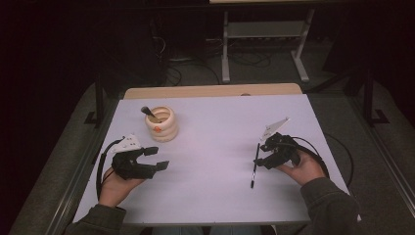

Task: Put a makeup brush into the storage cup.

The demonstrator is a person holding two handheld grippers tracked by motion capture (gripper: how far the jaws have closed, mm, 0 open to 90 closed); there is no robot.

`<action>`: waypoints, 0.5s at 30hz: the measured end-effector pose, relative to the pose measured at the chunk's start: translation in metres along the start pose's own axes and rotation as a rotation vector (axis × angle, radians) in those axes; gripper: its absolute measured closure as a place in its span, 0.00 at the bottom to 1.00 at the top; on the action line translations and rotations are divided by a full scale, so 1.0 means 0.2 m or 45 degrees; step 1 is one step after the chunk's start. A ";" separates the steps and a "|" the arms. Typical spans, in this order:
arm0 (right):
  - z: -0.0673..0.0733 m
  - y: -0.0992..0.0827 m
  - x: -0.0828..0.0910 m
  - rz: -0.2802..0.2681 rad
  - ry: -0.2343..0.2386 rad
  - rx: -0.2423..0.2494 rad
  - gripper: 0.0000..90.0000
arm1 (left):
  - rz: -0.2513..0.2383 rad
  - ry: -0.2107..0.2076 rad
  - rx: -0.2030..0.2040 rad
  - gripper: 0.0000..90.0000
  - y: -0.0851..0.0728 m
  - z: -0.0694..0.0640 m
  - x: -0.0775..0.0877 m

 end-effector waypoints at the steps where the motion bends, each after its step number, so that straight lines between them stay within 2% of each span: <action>1: 0.00 0.00 0.00 -0.001 0.005 -0.027 0.43 | 0.005 -0.002 -0.006 0.35 0.00 0.00 0.00; 6: 0.02 -0.02 -0.03 0.009 0.027 -0.081 0.43 | -0.002 -0.003 -0.004 0.35 0.00 0.00 0.00; 12: 0.02 -0.01 -0.02 -0.009 0.012 -0.088 0.43 | 0.005 -0.013 -0.015 0.35 0.00 -0.01 -0.01; 15: 0.02 -0.01 -0.02 -0.012 0.015 -0.129 0.43 | 0.004 -0.014 -0.010 0.35 0.01 -0.02 -0.02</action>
Point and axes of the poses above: each handheld gripper's, and its own axes: x roughly backward along the jaws, y roughly out of its top, z roughly to its left, the point moved 8 cm from there along -x, roughly forward along the jaws, and after that the axes turned 12 degrees about -x, right-handed, at the moved point
